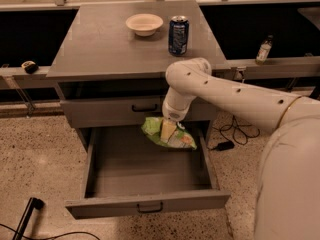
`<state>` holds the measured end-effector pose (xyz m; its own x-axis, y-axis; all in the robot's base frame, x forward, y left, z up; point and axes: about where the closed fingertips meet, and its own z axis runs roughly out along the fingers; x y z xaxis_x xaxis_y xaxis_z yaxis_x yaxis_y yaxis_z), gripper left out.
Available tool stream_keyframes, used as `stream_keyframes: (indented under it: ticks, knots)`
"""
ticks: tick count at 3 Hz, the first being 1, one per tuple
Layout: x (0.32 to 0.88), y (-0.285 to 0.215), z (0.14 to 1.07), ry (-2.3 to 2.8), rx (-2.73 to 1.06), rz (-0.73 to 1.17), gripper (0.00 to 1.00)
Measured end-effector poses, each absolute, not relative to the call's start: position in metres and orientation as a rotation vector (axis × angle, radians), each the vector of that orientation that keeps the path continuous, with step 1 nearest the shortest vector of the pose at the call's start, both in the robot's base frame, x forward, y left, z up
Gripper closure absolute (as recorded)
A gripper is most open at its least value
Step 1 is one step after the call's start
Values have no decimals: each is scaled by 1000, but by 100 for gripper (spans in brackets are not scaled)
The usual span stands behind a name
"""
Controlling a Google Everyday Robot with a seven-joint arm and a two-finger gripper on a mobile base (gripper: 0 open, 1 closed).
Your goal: Place green rice chip bag into middle drawer
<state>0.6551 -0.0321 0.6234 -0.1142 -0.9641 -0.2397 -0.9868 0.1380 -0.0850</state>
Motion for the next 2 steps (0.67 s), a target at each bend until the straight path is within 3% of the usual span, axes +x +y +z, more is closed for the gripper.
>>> stream_keyframes:
  ticks: [2]
  knots:
    - [664,-24,572,2155,-1737,225,57]
